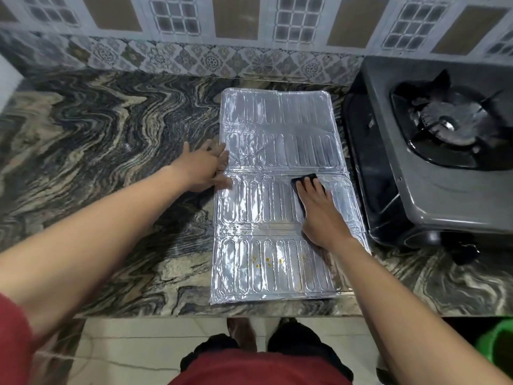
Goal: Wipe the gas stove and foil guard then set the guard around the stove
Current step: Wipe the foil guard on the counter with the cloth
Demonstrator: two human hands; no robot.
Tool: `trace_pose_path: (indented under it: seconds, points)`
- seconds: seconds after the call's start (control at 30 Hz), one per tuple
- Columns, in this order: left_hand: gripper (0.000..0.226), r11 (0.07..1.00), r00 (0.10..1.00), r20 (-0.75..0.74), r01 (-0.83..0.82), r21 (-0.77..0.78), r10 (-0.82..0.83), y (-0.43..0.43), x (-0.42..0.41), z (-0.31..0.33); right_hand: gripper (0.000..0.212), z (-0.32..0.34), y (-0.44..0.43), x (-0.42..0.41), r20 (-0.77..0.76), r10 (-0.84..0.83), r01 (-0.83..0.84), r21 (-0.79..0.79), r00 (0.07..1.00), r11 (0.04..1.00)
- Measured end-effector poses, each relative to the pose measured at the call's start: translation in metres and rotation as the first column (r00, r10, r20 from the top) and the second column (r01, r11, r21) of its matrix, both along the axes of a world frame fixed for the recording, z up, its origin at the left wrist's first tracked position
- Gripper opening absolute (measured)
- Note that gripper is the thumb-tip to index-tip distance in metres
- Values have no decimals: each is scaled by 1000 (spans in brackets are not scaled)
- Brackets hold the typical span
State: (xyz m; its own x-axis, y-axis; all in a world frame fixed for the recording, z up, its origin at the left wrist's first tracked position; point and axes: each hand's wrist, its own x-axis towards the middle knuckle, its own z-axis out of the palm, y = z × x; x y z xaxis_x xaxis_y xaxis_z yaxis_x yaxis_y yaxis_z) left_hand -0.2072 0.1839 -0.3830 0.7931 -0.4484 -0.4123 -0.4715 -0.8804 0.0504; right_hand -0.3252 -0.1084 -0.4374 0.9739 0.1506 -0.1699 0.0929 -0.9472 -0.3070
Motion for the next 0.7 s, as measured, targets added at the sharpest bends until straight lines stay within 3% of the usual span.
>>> trace_pose_path:
  seconds: [0.1,0.23,0.4,0.7]
  points:
    - [113,997,998,-7,57,-52,-58,7,-52,2,97,0,-2,0,-5,12,-12,4,1000,1000]
    - [145,997,992,-98,78,25,-75,13,-116,3,95,3,-2,0,-26,35,-35,-1,999,999]
    - [154,997,991,-124,-31,66,39,21,-143,-6,91,2,-3,2,-20,51,-51,-27,999,998]
    - [160,990,993,-96,-56,128,69,5,-147,-18,82,1,-9,-3,-15,-12,14,111,1000,994]
